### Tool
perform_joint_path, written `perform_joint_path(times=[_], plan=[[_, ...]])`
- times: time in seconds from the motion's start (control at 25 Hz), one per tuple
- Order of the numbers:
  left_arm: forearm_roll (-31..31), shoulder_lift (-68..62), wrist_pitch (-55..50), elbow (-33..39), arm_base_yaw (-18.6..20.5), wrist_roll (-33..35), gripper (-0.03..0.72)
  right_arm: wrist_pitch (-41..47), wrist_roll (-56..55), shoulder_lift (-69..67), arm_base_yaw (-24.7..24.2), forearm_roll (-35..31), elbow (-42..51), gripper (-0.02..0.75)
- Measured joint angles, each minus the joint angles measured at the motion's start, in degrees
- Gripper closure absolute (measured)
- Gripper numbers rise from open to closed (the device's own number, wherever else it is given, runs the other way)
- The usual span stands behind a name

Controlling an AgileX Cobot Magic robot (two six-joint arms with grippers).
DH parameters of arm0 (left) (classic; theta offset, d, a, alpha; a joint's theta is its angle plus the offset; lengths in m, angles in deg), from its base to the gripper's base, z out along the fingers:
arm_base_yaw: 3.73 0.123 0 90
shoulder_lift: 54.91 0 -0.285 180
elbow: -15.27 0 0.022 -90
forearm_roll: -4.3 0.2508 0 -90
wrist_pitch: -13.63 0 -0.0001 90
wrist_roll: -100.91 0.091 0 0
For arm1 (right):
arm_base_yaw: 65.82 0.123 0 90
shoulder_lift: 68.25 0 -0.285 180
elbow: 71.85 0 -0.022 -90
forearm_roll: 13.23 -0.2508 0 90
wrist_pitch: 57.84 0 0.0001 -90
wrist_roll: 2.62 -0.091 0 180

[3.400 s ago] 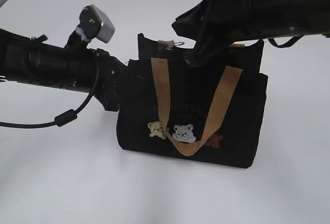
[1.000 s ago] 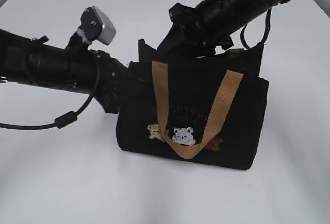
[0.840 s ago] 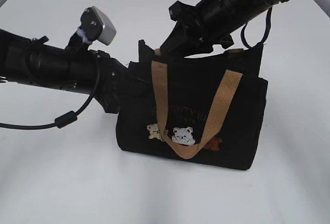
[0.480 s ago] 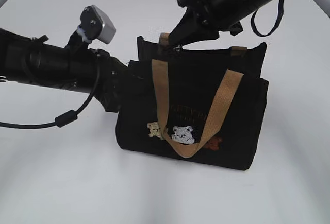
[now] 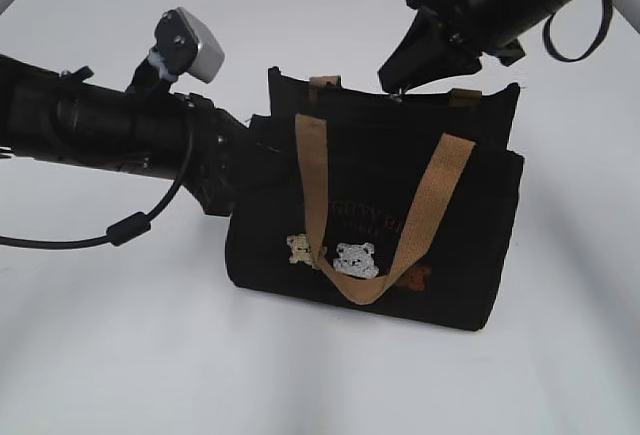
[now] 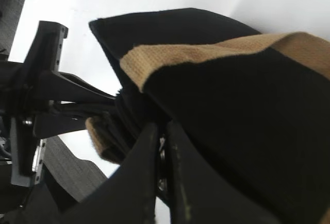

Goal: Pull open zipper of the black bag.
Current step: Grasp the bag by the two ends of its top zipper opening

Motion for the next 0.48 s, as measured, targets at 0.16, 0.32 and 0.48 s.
perform_joint_path(times=[0.16, 0.32, 0.48], plan=[[-0.1, 0.0, 0.0, 0.0, 0.0, 0.0, 0.625, 2.5, -1.2, 3.1, -2.7, 8.2, 0.0, 0.723], [0.0, 0.2, 0.6, 0.0, 0.0, 0.0, 0.625, 4.7, -4.7, 7.3, -5.8, 19.5, 0.0, 0.723], [0.1, 0.3, 1.0, 0.0, 0.0, -0.1, 0.625, 4.8, -5.3, 8.8, -6.0, 21.8, 0.0, 0.713]])
